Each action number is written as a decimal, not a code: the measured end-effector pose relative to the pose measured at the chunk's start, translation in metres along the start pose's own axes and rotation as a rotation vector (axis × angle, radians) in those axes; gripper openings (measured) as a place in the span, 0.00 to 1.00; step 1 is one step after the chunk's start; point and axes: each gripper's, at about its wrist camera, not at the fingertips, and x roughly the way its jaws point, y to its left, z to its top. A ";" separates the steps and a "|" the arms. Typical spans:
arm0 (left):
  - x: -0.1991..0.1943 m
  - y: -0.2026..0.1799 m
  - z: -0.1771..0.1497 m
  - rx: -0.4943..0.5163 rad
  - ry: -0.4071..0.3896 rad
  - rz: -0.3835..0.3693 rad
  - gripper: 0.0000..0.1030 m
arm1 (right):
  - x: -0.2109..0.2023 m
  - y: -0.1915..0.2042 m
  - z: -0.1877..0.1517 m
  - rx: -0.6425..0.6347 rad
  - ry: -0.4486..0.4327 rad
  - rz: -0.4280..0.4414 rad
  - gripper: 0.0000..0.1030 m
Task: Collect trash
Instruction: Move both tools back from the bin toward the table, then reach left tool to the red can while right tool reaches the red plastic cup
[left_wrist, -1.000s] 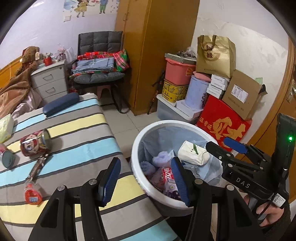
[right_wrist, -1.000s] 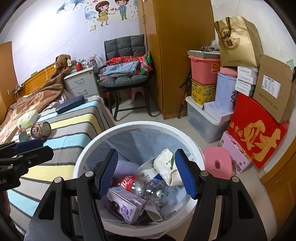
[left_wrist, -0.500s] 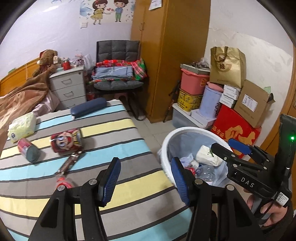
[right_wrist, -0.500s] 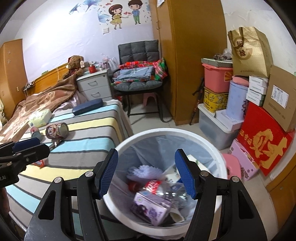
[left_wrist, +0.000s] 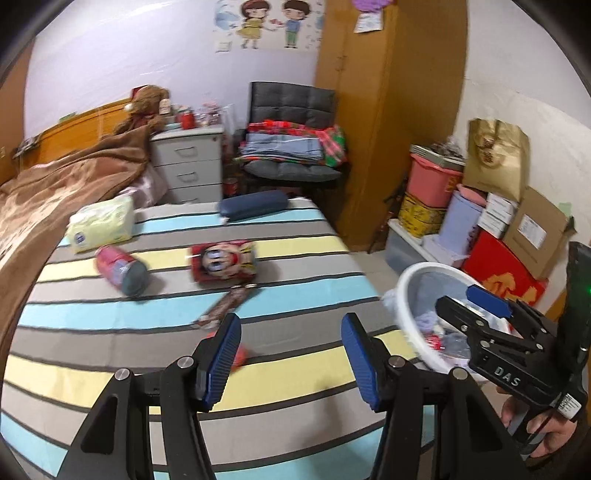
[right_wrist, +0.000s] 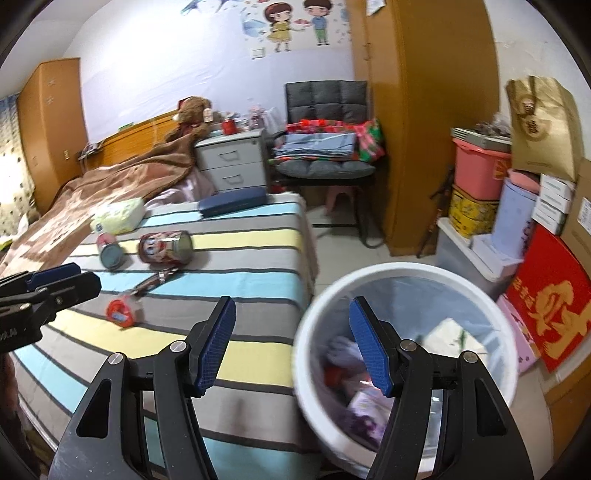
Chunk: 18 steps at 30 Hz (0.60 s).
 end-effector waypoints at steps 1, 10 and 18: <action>-0.002 0.008 -0.001 0.004 -0.007 0.030 0.55 | 0.001 0.003 0.000 -0.004 0.002 0.008 0.64; -0.008 0.071 -0.004 -0.082 -0.008 0.114 0.55 | 0.017 0.045 0.006 -0.069 0.025 0.091 0.64; -0.009 0.115 -0.005 -0.140 -0.001 0.164 0.55 | 0.030 0.078 0.009 -0.115 0.059 0.159 0.63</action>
